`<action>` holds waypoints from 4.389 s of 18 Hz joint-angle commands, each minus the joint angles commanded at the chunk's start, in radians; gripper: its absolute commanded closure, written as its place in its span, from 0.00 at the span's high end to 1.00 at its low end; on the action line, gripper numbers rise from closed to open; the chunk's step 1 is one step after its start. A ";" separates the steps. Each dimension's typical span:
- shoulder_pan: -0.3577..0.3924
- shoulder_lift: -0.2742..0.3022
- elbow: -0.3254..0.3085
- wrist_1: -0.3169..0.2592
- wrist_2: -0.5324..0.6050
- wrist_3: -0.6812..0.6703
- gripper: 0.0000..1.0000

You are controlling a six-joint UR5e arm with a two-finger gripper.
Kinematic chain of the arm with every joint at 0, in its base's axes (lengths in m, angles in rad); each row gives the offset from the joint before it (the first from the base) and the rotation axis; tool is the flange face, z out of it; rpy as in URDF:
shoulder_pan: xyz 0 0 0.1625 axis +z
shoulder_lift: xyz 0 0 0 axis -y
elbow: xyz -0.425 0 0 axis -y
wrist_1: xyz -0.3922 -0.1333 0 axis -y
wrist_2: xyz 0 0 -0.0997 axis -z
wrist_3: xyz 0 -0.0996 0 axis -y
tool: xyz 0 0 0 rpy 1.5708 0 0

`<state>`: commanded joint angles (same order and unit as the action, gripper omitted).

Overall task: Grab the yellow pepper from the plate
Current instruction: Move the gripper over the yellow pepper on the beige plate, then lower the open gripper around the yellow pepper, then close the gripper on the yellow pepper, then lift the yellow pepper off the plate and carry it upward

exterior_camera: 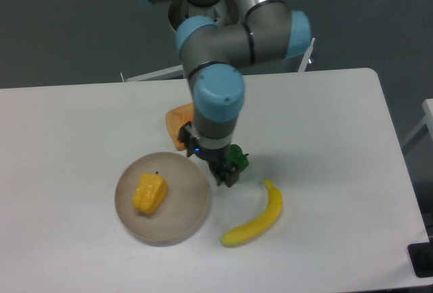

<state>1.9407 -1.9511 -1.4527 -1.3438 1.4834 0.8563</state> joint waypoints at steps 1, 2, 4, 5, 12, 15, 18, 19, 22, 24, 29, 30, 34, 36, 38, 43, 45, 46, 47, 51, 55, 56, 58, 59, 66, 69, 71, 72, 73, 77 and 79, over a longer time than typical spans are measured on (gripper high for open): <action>-0.009 -0.005 0.000 -0.002 0.000 -0.041 1.00; -0.026 -0.012 0.000 0.000 0.000 -0.133 1.00; -0.051 -0.031 -0.002 0.003 0.002 -0.248 1.00; -0.058 -0.038 -0.003 0.015 0.002 -0.278 1.00; -0.108 -0.078 -0.051 0.150 0.002 -0.408 1.00; -0.108 -0.083 -0.063 0.150 0.006 -0.410 1.00; -0.108 -0.097 -0.063 0.150 0.006 -0.408 1.00; -0.109 -0.098 -0.064 0.152 0.006 -0.408 1.00; -0.118 -0.100 -0.064 0.152 0.006 -0.410 1.00; -0.124 -0.100 -0.064 0.152 0.006 -0.410 1.00; -0.126 -0.120 -0.064 0.160 0.011 -0.411 1.00; -0.126 -0.123 -0.066 0.178 0.012 -0.413 1.00; -0.129 -0.132 -0.075 0.219 0.032 -0.459 0.96; -0.128 -0.134 -0.069 0.222 0.031 -0.487 0.70; -0.127 -0.130 -0.072 0.222 0.032 -0.485 0.47; -0.123 -0.111 -0.060 0.230 0.096 -0.456 0.00; -0.100 -0.069 -0.045 0.224 0.113 -0.422 0.00; -0.073 -0.043 -0.040 0.224 0.114 -0.410 0.00; -0.062 -0.028 -0.035 0.222 0.112 -0.401 0.00; 0.035 0.043 -0.035 0.201 0.113 -0.298 0.00; 0.128 0.086 -0.029 0.141 0.114 -0.205 0.00; 0.151 0.096 -0.028 0.123 0.114 -0.179 0.00; 0.197 0.101 -0.018 0.091 0.114 -0.107 0.00; 0.222 0.101 -0.011 0.081 0.110 -0.064 0.00; 0.391 0.101 0.012 0.023 0.080 0.245 0.00; 0.423 0.100 0.008 -0.009 0.083 0.375 0.01; 0.431 0.100 0.003 -0.020 0.086 0.482 0.00; 0.435 0.100 0.003 -0.018 0.089 0.516 0.00; 0.445 0.100 0.003 -0.018 0.086 0.555 0.00; 0.446 0.074 0.000 -0.018 0.097 0.774 0.02; 0.449 0.064 0.011 -0.021 0.100 0.813 0.03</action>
<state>2.3899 -1.8868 -1.4420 -1.3652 1.5831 1.6689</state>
